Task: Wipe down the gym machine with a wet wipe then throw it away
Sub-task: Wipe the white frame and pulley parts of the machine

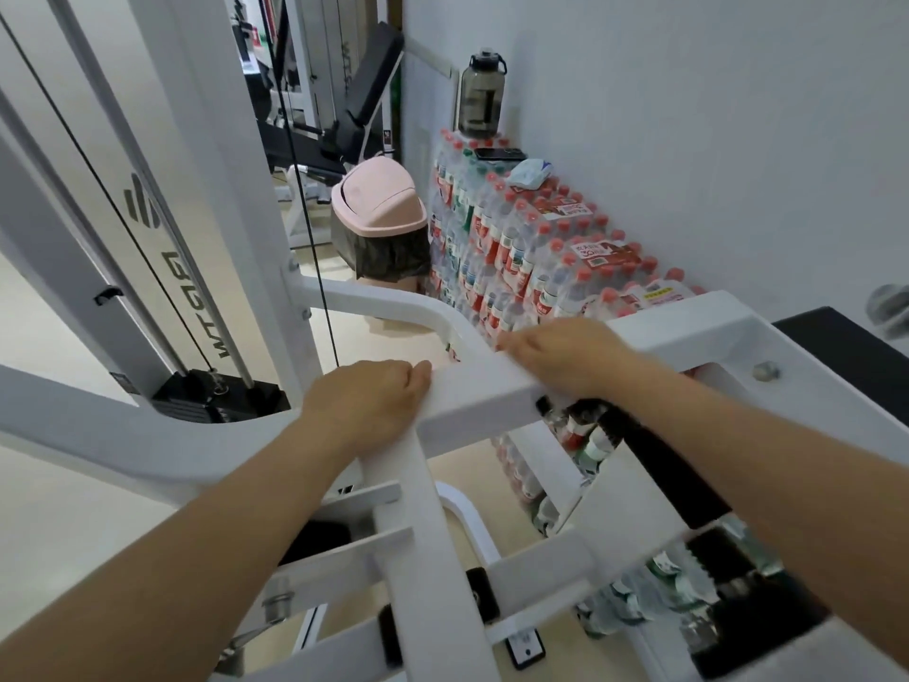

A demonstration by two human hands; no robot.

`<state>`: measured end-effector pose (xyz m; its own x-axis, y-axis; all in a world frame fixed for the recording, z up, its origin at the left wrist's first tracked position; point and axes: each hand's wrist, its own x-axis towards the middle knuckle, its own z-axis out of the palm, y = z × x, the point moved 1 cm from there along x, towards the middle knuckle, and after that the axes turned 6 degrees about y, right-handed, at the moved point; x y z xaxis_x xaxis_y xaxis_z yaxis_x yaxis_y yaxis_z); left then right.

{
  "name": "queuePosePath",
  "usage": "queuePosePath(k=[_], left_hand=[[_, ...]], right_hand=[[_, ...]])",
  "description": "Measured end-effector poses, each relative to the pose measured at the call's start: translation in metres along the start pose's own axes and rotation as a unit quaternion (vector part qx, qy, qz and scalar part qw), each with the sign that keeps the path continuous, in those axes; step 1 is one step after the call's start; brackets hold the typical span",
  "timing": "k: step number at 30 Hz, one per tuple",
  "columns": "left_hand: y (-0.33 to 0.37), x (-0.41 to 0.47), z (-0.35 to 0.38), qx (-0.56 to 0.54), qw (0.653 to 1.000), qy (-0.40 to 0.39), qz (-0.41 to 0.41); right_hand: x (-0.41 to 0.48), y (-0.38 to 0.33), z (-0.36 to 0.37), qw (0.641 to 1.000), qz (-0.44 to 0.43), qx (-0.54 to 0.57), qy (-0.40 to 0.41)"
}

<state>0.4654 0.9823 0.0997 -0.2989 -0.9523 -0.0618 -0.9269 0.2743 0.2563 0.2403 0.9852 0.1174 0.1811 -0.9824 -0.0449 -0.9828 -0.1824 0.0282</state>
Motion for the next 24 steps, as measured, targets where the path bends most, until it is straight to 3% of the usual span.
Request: queuePosePath(k=[2, 4, 10, 12, 14, 19, 22, 24], left_hand=[[0.003, 0.0, 0.002, 0.027, 0.999, 0.01, 0.016], [0.003, 0.002, 0.004, 0.029, 0.999, 0.014, 0.023], [0.0, 0.001, 0.005, 0.013, 0.997, 0.062, 0.041], [0.0, 0.004, 0.007, 0.012, 0.997, 0.065, 0.031], [0.002, 0.006, 0.007, 0.005, 0.998, 0.055, 0.015], [0.02, 0.008, 0.002, 0.022, 0.998, 0.055, -0.012], [0.068, 0.018, -0.002, 0.091, 0.994, 0.021, 0.048], [0.112, 0.025, 0.005, 0.093, 0.991, 0.028, 0.091]], right_hand=[[0.0, 0.039, -0.01, 0.993, 0.102, -0.04, -0.049], [0.007, 0.037, -0.008, 0.991, 0.118, -0.04, -0.051], [0.021, -0.087, 0.004, 0.994, -0.097, -0.03, 0.046], [0.018, -0.067, 0.002, 0.995, -0.09, -0.008, 0.039], [0.01, -0.025, -0.002, 0.999, -0.026, 0.022, 0.011], [-0.013, 0.081, -0.006, 0.991, 0.116, 0.043, 0.057], [-0.004, 0.069, -0.004, 0.996, 0.075, -0.003, 0.041], [-0.004, 0.045, 0.003, 0.996, 0.012, 0.02, 0.08]])
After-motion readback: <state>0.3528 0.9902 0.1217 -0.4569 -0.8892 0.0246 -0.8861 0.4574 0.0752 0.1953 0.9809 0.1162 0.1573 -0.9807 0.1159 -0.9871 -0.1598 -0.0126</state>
